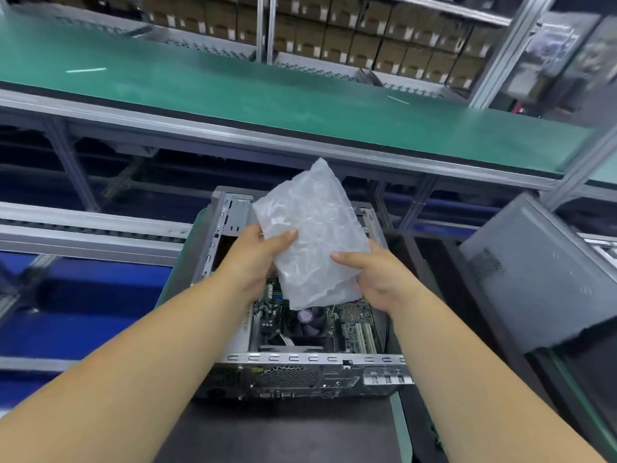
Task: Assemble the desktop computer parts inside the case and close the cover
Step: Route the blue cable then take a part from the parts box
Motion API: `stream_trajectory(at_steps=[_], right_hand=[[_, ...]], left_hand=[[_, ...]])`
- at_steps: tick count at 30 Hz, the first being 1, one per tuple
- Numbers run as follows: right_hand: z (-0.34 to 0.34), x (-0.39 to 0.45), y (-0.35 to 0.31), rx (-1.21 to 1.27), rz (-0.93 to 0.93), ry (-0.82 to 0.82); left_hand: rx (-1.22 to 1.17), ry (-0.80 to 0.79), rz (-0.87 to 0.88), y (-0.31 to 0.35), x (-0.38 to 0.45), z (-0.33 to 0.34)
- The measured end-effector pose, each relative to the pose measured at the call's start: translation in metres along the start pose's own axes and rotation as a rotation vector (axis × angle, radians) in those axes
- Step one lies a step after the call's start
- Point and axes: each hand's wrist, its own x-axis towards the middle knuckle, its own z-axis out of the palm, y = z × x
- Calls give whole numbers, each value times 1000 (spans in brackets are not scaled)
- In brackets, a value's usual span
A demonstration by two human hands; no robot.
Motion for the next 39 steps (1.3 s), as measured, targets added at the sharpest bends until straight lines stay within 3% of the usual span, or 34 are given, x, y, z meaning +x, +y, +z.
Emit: stream_trajectory(at_steps=[4,7,10,16,19,26,29,33,39], right_hand=[[-8,11,0,-5,228,141],[-18,12,-3,-62,462,72],[-19,13,-1,-93,567,-25],[-8,24,21,-12,650,159],[-8,37,28,-6,671,314],[-12,50,42,-105,562,356],[-5,54,53,-343,457,412],[3,57,66,-953,262,399],[15,41,57,-1638,-60,509]], left_hand=[[186,146,-70,10,12,-13],[468,226,45,20,19,-31],[664,78,99,29,20,-44],[1011,-255,65,24,18,-40],[1149,-317,103,19,19,-41],[1204,-378,220,10,22,-50],[1384,-405,309,3,25,-45],[1741,-439,297,-7,29,-35],[1912,-363,315,-8,32,-22]])
